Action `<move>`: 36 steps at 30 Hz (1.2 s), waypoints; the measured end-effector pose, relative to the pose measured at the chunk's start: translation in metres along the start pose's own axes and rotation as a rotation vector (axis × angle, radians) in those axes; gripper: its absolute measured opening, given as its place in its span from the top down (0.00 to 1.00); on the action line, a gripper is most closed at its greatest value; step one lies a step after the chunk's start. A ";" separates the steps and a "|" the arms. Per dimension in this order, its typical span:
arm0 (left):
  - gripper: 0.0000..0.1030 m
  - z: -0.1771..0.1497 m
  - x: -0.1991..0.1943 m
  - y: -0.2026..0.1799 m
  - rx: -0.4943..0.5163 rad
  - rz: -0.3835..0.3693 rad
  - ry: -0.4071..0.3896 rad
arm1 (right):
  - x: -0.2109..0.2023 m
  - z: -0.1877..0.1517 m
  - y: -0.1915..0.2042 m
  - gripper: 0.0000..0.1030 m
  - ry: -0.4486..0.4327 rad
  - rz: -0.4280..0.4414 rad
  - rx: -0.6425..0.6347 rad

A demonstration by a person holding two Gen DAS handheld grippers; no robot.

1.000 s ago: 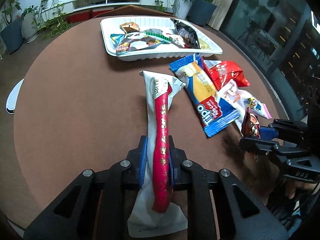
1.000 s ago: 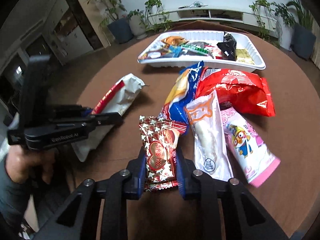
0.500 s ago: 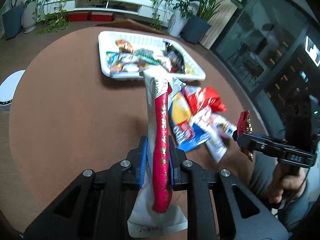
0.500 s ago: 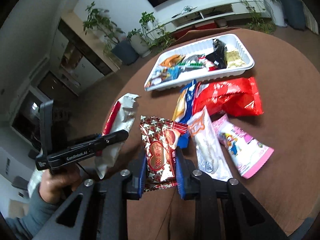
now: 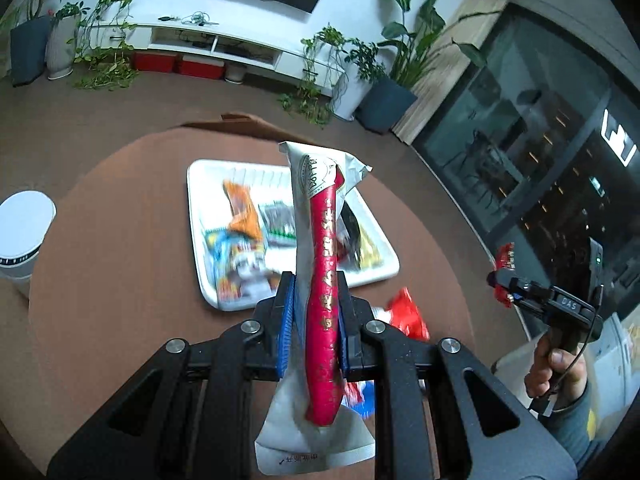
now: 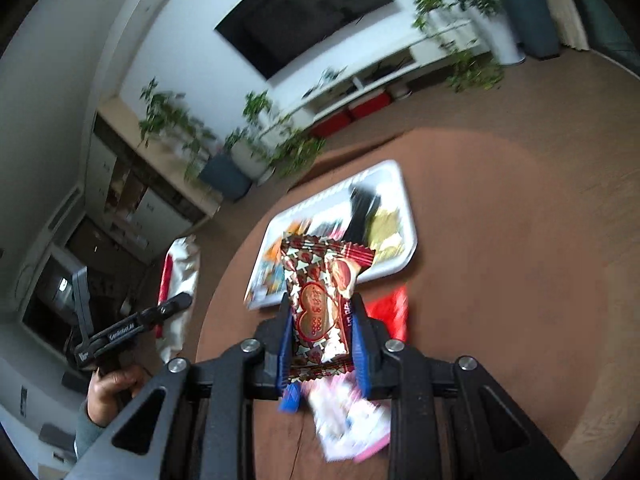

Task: Organize snacks
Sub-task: 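Carry both held packets into the white tray and open both grippers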

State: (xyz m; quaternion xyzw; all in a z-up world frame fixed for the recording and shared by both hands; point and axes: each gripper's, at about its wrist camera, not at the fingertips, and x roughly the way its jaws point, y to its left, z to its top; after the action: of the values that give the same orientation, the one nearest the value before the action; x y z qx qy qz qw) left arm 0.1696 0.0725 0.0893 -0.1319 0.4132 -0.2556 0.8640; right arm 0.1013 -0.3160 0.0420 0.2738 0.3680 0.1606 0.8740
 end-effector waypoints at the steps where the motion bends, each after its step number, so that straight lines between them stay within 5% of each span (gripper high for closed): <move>1: 0.85 0.008 0.002 0.002 -0.002 0.004 0.000 | -0.001 0.009 -0.002 0.73 -0.014 0.000 0.007; 7: 0.85 0.049 0.027 0.004 -0.010 0.008 0.019 | 0.013 0.059 0.007 0.73 -0.053 0.017 -0.008; 14: 0.85 0.077 0.089 0.004 -0.031 0.032 0.063 | 0.075 0.084 0.046 0.73 0.018 0.064 -0.088; 26: 0.84 0.068 0.168 0.021 -0.050 0.082 0.138 | 0.197 0.076 0.034 0.73 0.220 -0.021 -0.077; 36: 0.84 0.066 0.203 0.034 -0.074 0.099 0.139 | 0.238 0.065 0.017 0.73 0.282 -0.094 -0.080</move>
State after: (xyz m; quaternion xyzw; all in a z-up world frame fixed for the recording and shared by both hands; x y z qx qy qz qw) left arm 0.3403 -0.0097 -0.0157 -0.1252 0.4872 -0.2057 0.8394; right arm 0.3091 -0.2114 -0.0426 0.1959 0.4927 0.1710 0.8304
